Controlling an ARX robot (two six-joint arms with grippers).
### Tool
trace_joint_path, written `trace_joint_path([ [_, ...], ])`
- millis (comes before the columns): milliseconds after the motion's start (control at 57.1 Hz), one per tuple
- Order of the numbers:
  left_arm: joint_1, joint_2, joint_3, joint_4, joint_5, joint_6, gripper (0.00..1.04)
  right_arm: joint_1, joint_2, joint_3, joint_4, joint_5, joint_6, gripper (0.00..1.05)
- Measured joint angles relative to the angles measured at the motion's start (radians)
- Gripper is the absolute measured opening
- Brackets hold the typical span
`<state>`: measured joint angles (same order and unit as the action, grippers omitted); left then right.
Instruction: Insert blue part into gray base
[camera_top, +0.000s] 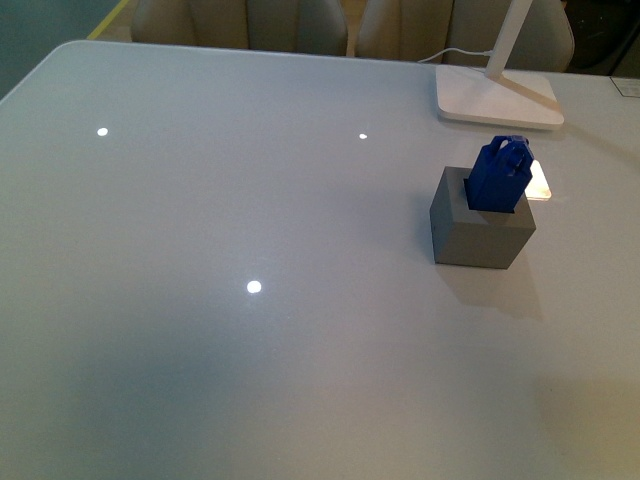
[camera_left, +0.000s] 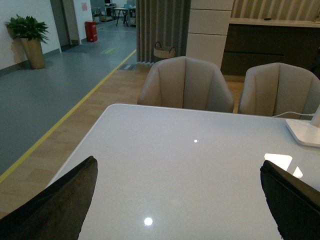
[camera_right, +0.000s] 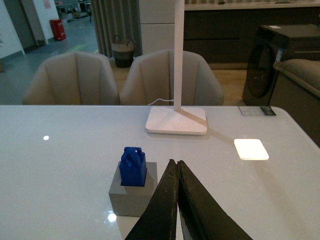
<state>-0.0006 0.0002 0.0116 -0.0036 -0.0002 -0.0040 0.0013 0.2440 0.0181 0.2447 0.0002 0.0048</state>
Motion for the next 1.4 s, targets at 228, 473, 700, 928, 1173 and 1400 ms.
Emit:
trace_joint_path([
  [228,0.000,0.000,0.000,0.000,0.000,0.000,0.97,0.000,-0.056,0.000,-0.057,0.000,0.000,0.02],
  [473,0.000,0.000,0.000,0.000,0.000,0.000,0.97,0.000,-0.233,0.000,-0.240,0.000,-0.001,0.02],
  [700,0.000,0.000,0.000,0.000,0.000,0.000,0.97,0.000,-0.237,0.000,-0.242,0.000,-0.002,0.03],
  [928,0.000,0.000,0.000,0.000,0.000,0.000,0.97,0.000,-0.238,0.000,-0.243,0.000,-0.002,0.42],
  [1173,0.000,0.000,0.000,0.000,0.000,0.000,0.97,0.000,-0.238,0.000,-0.243,0.000,-0.002,0.97],
  [1400,0.000,0.000,0.000,0.000,0.000,0.000,0.97,0.000,-0.238,0.000,-0.243,0.000,-0.002,0.96],
])
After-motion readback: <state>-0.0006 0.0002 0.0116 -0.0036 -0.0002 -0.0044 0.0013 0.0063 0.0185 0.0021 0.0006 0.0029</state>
